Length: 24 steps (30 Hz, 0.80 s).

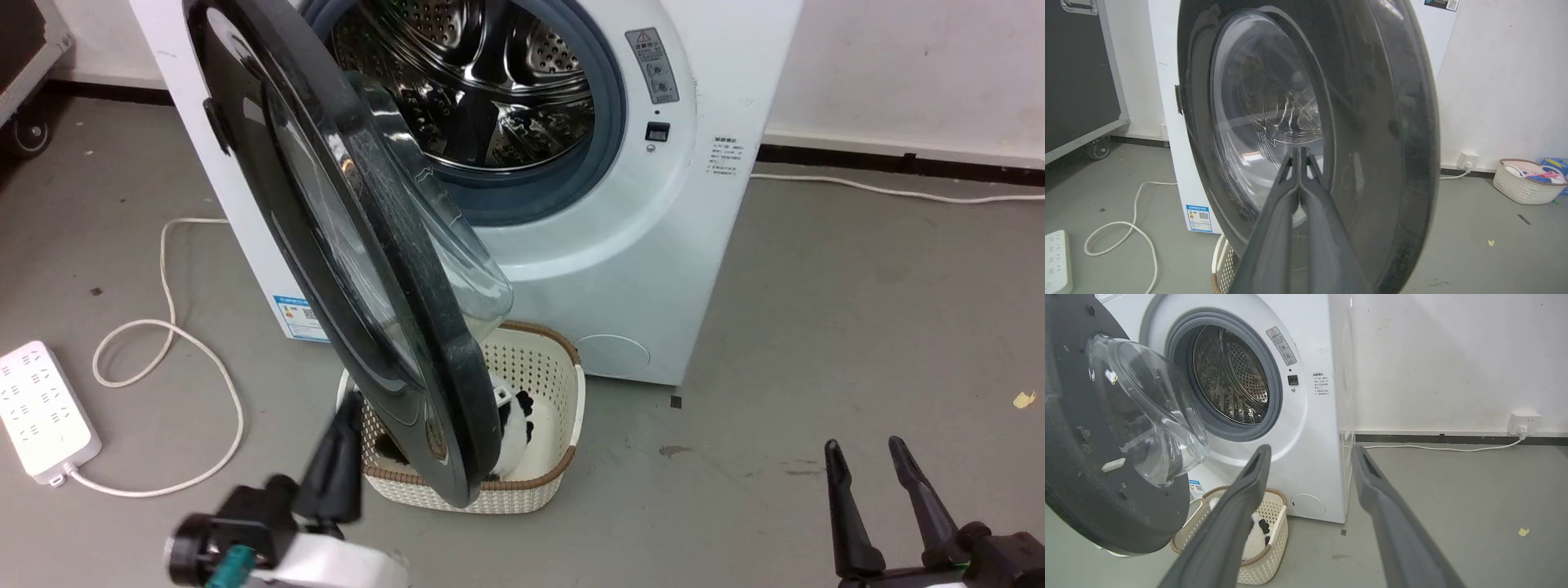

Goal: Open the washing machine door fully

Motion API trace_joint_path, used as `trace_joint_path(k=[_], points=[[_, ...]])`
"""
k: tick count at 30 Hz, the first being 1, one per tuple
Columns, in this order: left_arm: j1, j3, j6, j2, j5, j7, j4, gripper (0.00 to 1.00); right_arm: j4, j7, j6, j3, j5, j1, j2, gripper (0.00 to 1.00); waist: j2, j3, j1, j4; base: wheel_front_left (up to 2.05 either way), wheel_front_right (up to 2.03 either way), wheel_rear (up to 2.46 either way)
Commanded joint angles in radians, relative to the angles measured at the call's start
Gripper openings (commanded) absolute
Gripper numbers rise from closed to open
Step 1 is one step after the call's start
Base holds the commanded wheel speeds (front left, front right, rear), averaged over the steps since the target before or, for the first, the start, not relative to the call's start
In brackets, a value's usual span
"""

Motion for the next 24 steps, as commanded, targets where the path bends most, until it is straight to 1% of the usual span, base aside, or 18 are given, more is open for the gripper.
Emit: trace_joint_path(k=[1,5,10,14,18,19,21,22,24], points=[[-0.016,0.009,0.009,0.001,-0.004,-0.005,-0.022,0.00,-0.004,-0.004,0.001,0.000,0.006,0.004,0.005,1.00,0.0000,0.000,0.0000,0.000,0.00,0.00,0.00],[-0.042,0.041,0.032,0.001,-0.025,-0.005,-0.120,0.00,0.000,-0.004,0.001,0.004,0.007,0.004,0.005,1.00,0.0000,-0.002,0.0000,0.002,0.00,0.00,0.00],[-0.085,0.064,0.076,0.001,-0.068,-0.005,-0.267,0.00,0.015,-0.004,0.001,0.013,0.013,0.003,0.005,1.00,0.0000,-0.006,0.0000,0.000,0.00,0.00,0.00],[-0.123,0.052,0.093,0.001,-0.071,-0.005,-0.368,0.00,0.016,-0.004,0.001,0.012,0.017,0.001,0.005,1.00,0.0000,-0.008,0.0000,-0.001,0.00,0.00,0.00],[-0.149,-0.010,0.102,0.001,-0.089,-0.005,-0.412,0.00,0.019,-0.004,0.001,0.015,0.019,-0.004,0.005,1.00,0.0000,-0.003,0.0000,-0.004,0.00,0.00,0.00],[-0.149,-0.010,0.102,0.001,-0.089,-0.005,-0.412,0.00,0.019,-0.004,0.001,0.015,0.019,-0.004,0.005,1.00,0.0000,-0.003,0.0000,-0.004,0.00,0.00,0.00],[-0.150,-0.078,0.104,0.001,-0.084,-0.005,-0.402,0.00,0.021,-0.004,0.001,0.011,0.026,-0.012,0.005,1.00,0.0000,0.001,0.0000,-0.009,0.00,0.00,0.00],[-0.134,-0.168,0.088,0.001,-0.056,-0.005,-0.360,0.00,0.024,-0.004,0.001,0.013,0.035,-0.018,0.005,1.00,0.0000,0.007,0.0000,-0.018,0.00,0.00,0.00],[-0.119,-0.224,0.081,0.001,-0.043,-0.005,-0.317,0.00,0.028,-0.004,0.001,0.015,0.040,-0.018,0.005,1.00,0.0000,0.012,0.0000,-0.021,0.00,0.00,0.00]])
